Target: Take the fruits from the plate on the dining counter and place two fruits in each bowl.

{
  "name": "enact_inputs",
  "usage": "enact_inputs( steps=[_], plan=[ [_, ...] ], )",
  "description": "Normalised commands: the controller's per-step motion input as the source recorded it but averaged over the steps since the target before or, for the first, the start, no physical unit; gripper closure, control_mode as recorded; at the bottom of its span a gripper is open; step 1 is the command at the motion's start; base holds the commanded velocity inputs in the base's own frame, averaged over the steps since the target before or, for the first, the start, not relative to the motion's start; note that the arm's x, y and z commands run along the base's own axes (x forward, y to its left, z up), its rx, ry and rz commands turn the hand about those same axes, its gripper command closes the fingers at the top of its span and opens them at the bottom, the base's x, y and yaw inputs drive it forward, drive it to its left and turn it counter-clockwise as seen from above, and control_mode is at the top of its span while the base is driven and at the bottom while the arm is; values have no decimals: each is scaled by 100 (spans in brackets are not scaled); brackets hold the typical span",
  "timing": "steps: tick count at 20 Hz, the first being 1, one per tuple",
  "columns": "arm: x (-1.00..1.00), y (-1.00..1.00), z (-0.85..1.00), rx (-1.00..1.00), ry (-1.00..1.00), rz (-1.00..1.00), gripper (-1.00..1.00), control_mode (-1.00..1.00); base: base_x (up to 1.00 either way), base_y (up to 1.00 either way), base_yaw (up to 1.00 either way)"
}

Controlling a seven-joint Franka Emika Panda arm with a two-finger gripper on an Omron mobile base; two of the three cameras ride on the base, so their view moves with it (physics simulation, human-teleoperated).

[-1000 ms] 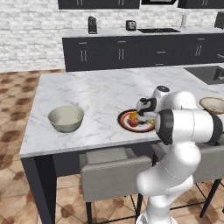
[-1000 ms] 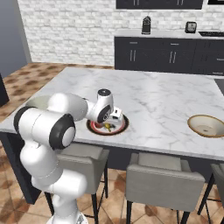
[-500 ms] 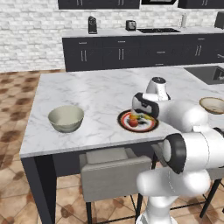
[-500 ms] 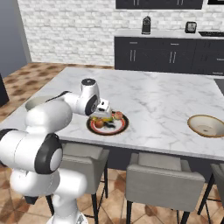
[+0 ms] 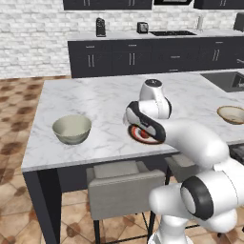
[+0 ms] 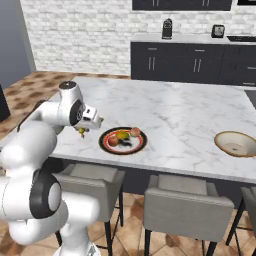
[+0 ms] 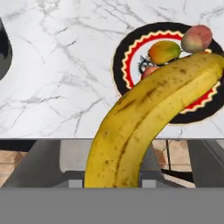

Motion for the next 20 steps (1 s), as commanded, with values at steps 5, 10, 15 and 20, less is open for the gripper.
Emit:
enact_inputs(
  steps=[5, 10, 15, 20],
  plan=[
    [-7, 100, 26, 0, 0, 7, 100, -100, 0, 0, 0],
    [9, 98, 13, 3, 0, 8, 100, -100, 0, 0, 0],
    [55, 88, 0, 1, 0, 7, 100, -100, 0, 0, 0],
    [86, 61, -8, 0, 0, 0, 100, -100, 0, 0, 0]
  ],
)
